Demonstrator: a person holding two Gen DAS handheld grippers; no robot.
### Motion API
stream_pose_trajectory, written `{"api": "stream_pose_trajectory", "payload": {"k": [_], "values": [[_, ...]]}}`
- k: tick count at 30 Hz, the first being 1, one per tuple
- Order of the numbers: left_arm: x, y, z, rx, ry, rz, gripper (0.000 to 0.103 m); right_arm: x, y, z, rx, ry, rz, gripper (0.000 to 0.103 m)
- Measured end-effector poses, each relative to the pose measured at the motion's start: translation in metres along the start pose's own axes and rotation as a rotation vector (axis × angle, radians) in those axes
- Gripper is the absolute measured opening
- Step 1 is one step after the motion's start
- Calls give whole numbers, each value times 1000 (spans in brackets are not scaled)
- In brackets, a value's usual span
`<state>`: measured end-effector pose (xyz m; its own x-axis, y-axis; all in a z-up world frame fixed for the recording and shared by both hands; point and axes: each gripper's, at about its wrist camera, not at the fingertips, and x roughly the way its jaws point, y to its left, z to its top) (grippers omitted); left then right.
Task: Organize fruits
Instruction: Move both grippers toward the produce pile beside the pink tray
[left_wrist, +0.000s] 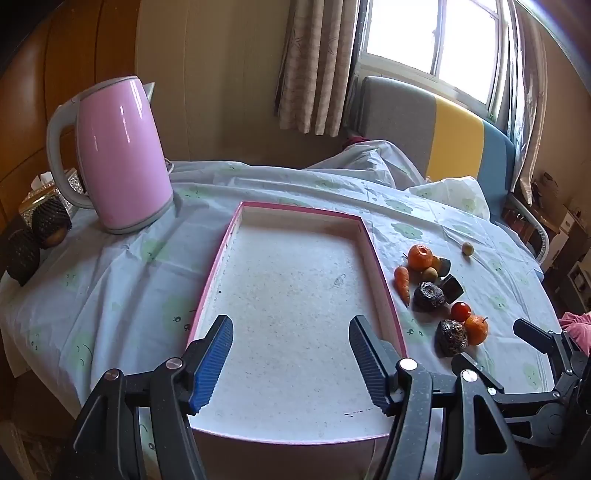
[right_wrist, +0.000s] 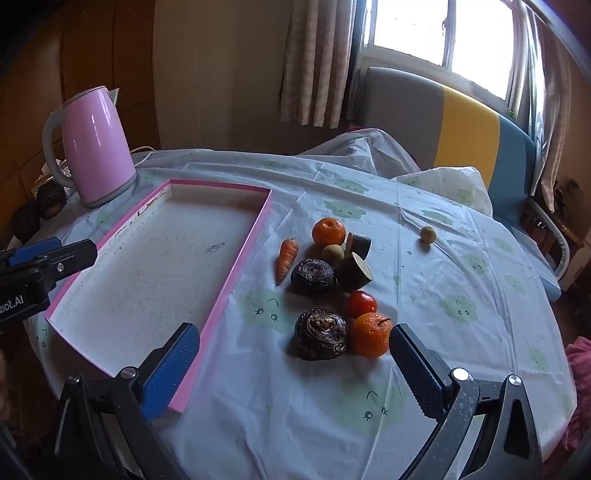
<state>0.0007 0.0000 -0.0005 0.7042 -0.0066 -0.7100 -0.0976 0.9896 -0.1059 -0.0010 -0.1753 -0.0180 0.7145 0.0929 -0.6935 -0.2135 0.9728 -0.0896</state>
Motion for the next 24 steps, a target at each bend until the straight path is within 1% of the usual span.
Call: {"api": "stream_pose_trajectory", "payload": {"k": [2,5,9,10,12,13,15,18,20,21,22,24], "values": [[2,0,0,-5,15,-15,67,-1,1,0,-7,-8,-3,103],[5,0,0,-11,37,-33,70,-3,1,1,-19,-15,-6,103],[5,-2,0,-13,50,-58,70,-4,1,0,-24,-18,-5,103],[4,-6,-6,2,37,-48,70,-3,0,0,-23,-17,-5,103],[3,-10,-8,23,36,-42,70,-4,0,-1,-22,-18,-4,103],[4,-10,-4,28,63,-40,70,-5,-1,-2,-23,-18,-7,103],[3,-10,-3,38,68,-45,70,-5,-3,-2,-19,-16,-3,103],[4,-11,-3,41,58,-47,70,-5,-6,-3,-11,-16,7,103],[6,-11,-3,12,50,-85,70,-4,-8,-4,-4,-13,11,103],[7,-12,-4,13,58,-86,70,-5,-9,-5,0,-12,14,103],[7,-12,-4,5,51,-102,70,-5,-11,-6,5,-15,16,103],[6,-15,-4,17,40,-107,70,-5,-15,-7,15,-17,14,103]]}}
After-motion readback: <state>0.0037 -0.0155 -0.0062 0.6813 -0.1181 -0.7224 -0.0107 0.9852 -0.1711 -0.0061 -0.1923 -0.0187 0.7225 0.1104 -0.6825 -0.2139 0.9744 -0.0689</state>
